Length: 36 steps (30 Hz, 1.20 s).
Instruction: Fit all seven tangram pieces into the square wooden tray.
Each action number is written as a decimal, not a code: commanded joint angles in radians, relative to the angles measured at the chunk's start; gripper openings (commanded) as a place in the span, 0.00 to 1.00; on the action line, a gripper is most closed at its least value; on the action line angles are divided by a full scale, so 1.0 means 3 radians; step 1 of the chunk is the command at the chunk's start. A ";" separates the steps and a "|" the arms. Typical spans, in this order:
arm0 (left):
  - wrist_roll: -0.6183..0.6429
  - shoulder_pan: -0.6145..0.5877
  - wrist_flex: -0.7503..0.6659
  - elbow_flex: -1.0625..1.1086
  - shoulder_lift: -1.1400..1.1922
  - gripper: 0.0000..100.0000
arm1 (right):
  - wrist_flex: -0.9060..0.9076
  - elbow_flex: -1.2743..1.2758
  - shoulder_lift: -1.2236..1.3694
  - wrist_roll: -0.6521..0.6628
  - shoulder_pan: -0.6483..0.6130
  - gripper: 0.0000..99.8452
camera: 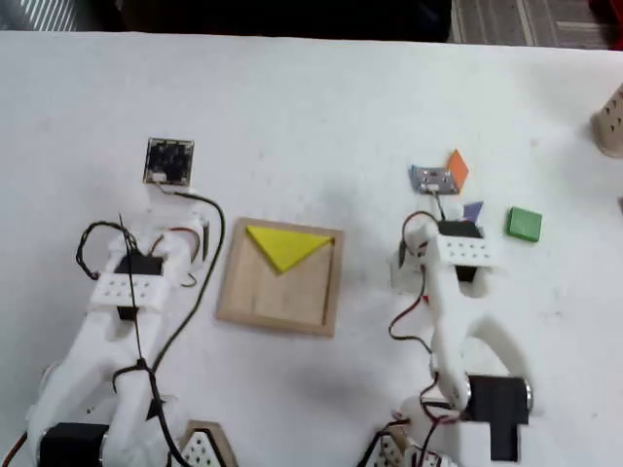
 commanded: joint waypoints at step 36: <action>-0.0026 0.0043 -0.0061 -0.0020 -0.0100 0.02 | -0.0079 -0.0266 0.0376 -0.0113 0.0422 0.29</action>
